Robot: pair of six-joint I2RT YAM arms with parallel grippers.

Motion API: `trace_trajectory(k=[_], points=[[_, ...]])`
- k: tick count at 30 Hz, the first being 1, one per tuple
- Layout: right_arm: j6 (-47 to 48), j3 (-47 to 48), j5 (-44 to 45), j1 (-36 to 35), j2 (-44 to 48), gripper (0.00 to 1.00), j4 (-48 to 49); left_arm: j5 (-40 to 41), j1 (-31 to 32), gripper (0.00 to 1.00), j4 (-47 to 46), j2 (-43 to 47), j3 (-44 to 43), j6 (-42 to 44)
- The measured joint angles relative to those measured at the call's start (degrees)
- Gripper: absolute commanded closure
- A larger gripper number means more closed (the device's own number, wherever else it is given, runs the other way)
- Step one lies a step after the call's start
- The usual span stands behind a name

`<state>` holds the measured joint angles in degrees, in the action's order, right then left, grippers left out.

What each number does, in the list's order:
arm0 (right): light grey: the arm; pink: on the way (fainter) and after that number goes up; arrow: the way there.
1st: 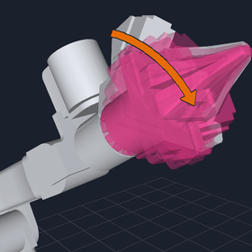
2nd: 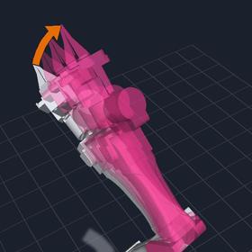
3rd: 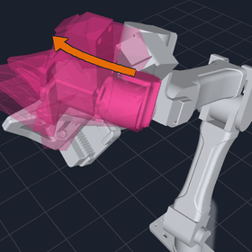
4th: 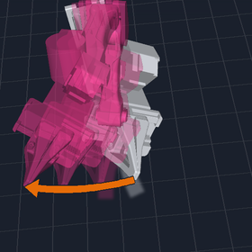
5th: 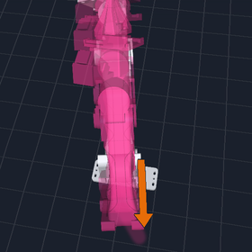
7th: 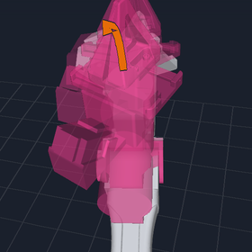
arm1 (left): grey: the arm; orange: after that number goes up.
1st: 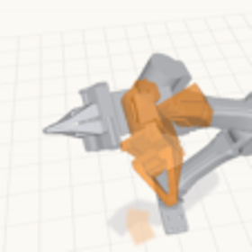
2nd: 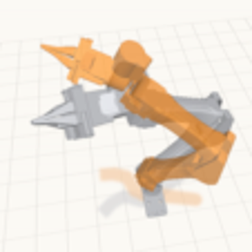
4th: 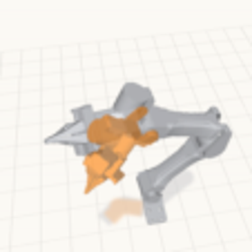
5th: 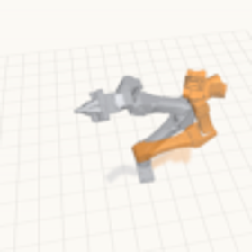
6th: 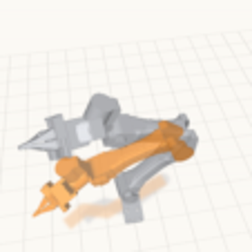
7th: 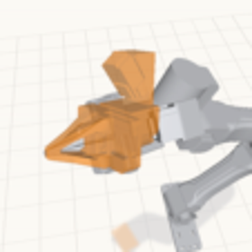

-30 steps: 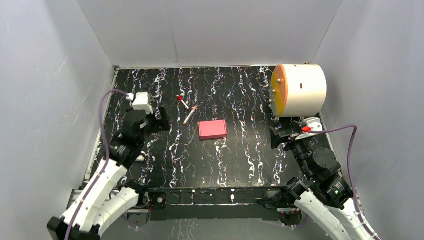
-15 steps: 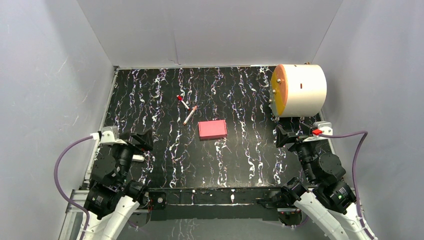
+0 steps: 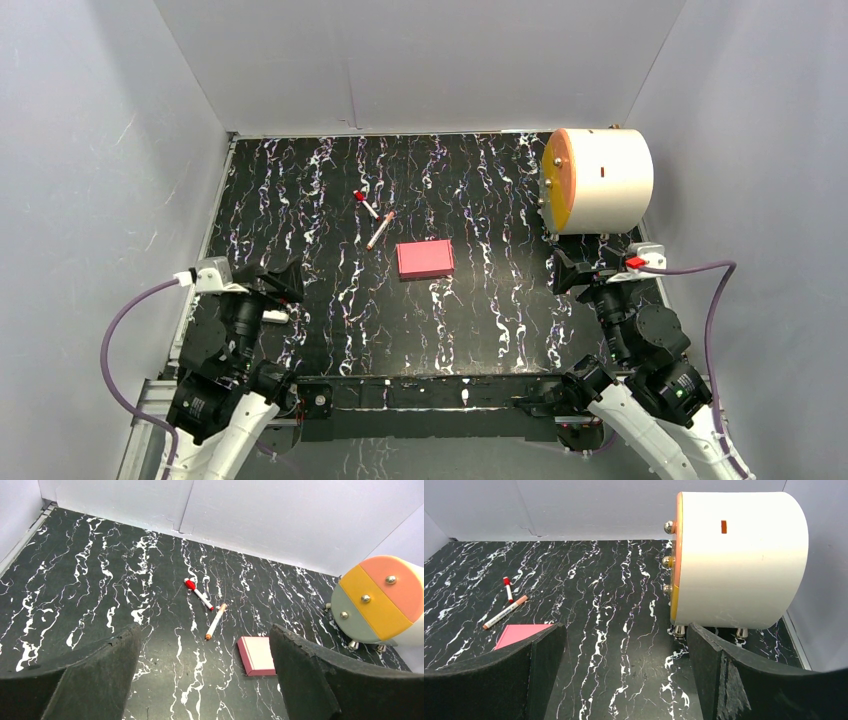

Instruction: Fold the paper box

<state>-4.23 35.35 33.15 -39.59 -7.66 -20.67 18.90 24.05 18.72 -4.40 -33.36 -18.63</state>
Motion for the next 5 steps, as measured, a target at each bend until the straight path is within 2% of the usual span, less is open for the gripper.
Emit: trace_trajectory(k=[5], points=[[-0.1, 0.0, 0.2, 0.0, -0.3, 0.01, -0.1, 0.3, 0.0, 0.05, -0.5, 0.5, 0.0, -0.1]])
